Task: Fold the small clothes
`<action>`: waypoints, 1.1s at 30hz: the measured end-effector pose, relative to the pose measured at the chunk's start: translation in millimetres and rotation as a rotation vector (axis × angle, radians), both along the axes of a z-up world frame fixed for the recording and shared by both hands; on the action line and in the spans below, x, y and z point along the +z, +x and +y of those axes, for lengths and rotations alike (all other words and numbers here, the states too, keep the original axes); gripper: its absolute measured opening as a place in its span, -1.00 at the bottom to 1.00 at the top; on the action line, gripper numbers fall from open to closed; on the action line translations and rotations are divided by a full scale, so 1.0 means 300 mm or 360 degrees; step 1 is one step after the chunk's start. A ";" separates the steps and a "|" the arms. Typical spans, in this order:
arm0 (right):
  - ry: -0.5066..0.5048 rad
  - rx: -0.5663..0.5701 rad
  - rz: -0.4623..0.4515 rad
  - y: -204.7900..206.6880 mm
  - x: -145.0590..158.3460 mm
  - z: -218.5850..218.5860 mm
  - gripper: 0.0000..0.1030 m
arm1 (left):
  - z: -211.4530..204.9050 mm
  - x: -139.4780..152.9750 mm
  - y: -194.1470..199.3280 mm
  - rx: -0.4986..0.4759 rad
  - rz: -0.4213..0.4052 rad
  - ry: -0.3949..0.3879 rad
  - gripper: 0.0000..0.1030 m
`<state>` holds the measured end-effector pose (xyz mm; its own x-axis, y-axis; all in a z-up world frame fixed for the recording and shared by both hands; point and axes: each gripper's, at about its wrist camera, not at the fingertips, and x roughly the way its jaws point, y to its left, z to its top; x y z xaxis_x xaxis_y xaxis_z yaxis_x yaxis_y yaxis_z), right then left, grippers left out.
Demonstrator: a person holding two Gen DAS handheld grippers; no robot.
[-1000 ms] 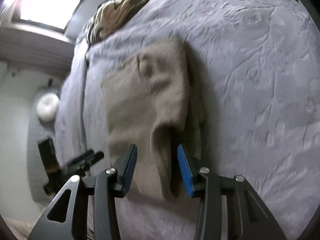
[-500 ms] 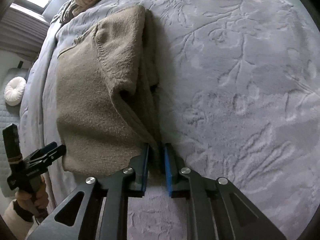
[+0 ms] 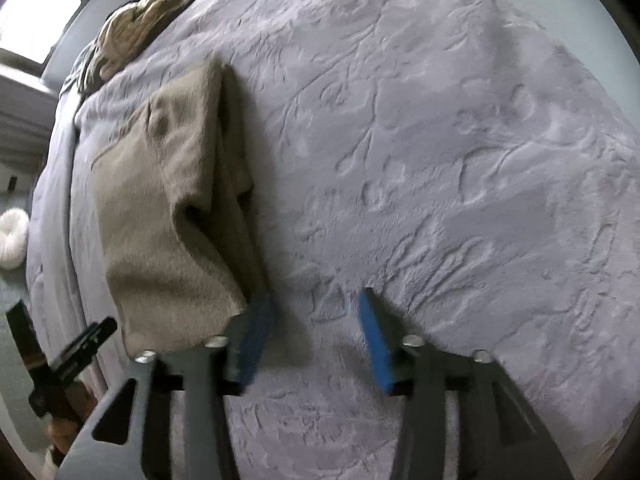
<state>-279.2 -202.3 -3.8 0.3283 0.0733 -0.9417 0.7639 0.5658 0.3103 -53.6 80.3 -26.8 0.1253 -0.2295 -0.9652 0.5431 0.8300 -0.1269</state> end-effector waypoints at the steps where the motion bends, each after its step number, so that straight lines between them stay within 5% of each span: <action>1: -0.0011 0.0001 -0.0013 0.016 0.007 0.001 0.10 | 0.011 0.010 0.002 0.0015 -0.0020 0.0000 0.90; 13: 0.0041 0.0052 -0.0045 0.107 -0.010 0.038 0.25 | 0.013 0.007 0.052 0.0103 -0.0022 0.0055 0.90; 17: 0.0026 0.0088 -0.0076 0.122 -0.003 0.044 0.55 | 0.020 0.009 0.051 0.0129 -0.0063 0.0090 0.99; 33: -0.0001 0.0201 -0.0141 0.197 0.013 0.011 0.58 | -0.008 -0.007 0.099 0.0193 -0.0029 0.0127 0.99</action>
<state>-220.0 -198.8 0.2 0.3983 0.1191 -0.9095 0.6561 0.6560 0.3732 -23.8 77.8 -28.9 0.1651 -0.1342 -0.9771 0.4397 0.8968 -0.0489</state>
